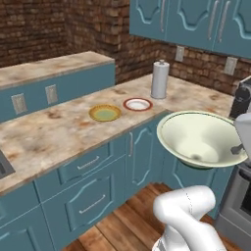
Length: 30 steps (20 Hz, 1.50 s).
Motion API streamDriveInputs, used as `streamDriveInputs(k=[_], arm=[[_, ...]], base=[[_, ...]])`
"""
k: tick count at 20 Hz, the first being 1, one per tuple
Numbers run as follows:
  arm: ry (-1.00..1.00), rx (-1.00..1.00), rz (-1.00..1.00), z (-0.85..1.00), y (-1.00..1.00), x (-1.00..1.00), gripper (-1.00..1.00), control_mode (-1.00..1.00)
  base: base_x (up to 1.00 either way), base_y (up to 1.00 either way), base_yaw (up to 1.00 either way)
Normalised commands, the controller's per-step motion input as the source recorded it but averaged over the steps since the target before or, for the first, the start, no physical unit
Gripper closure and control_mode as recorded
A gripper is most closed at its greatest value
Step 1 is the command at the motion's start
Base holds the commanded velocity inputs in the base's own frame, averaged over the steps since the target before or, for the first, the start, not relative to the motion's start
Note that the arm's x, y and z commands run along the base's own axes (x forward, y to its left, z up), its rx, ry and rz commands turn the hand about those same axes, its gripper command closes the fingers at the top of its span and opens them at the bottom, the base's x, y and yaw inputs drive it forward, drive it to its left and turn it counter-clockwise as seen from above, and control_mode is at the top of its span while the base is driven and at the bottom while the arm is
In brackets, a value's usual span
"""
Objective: Move the bowls from the cabinet to the plates on the dining table.
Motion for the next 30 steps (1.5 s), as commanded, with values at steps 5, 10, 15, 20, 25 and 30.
streamDriveInputs(k=[5, 10, 15, 20, 25, 30], arm=[[0.00, 0.00, 0.00, 0.00, 0.00, 0.00, 1.00, 1.00], [0.00, 0.00, 0.00, 0.00, 0.00, 0.00, 1.00, 1.00], [0.00, 0.00, 0.00, 0.00, 0.00, 0.00, 1.00, 1.00], [0.00, 0.00, 0.00, 0.00, 0.00, 0.00, 1.00, 1.00], [0.00, 0.00, 0.00, 0.00, 0.00, 0.00, 1.00, 1.00], [0.00, 0.00, 0.00, 0.00, 0.00, 0.00, 1.00, 1.00]], base=[[0.48, 0.31, -0.07], [0.41, 0.32, -0.03], [0.38, 0.22, 0.00], [0.45, 0.20, 0.00], [0.50, 0.19, 0.00], [0.50, 0.13, -0.01]])
